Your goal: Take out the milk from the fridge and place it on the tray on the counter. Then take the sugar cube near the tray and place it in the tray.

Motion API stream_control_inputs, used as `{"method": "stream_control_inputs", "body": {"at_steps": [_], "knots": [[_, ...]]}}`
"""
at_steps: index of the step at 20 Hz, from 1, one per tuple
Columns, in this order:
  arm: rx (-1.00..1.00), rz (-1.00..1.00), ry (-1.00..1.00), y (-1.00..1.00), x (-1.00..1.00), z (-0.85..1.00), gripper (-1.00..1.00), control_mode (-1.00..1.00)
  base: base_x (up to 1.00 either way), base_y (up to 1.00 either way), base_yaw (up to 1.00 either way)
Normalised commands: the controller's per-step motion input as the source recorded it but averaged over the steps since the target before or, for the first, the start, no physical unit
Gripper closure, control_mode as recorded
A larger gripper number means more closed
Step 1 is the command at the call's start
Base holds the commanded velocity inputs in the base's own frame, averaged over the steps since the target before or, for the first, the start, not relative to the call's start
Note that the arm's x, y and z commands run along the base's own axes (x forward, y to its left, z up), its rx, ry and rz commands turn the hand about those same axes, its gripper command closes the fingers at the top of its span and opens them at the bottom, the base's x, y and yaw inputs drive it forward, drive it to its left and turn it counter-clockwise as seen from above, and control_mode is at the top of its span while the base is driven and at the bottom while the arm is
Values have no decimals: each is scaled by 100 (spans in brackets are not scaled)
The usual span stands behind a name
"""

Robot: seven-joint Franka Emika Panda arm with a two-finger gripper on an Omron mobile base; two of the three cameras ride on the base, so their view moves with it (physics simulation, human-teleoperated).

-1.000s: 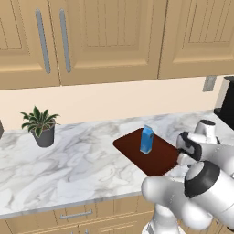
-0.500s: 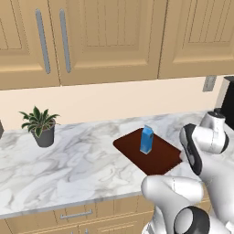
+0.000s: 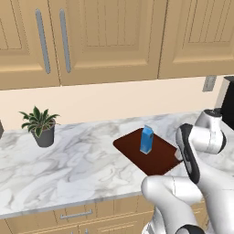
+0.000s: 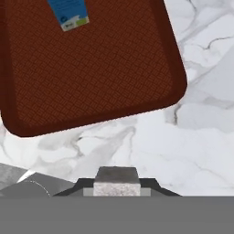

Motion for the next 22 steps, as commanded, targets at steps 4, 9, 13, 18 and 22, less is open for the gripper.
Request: {"method": "stream_control_inputs", "body": {"at_steps": [4, 9, 13, 18, 22], "knots": [[0, 3, -1, 12, 30, 0, 100, -100, 0, 0, 0], [0, 4, 0, 8, 49, 0, 100, -100, 0, 0, 0], [0, 5, 0, 2, 43, -1, 100, -100, 0, 0, 0], [0, 17, 0, 0, 27, -11, 100, -100, 0, 0, 0], [0, 18, 0, 0, 4, -12, 100, -100, 0, 0, 0]]}}
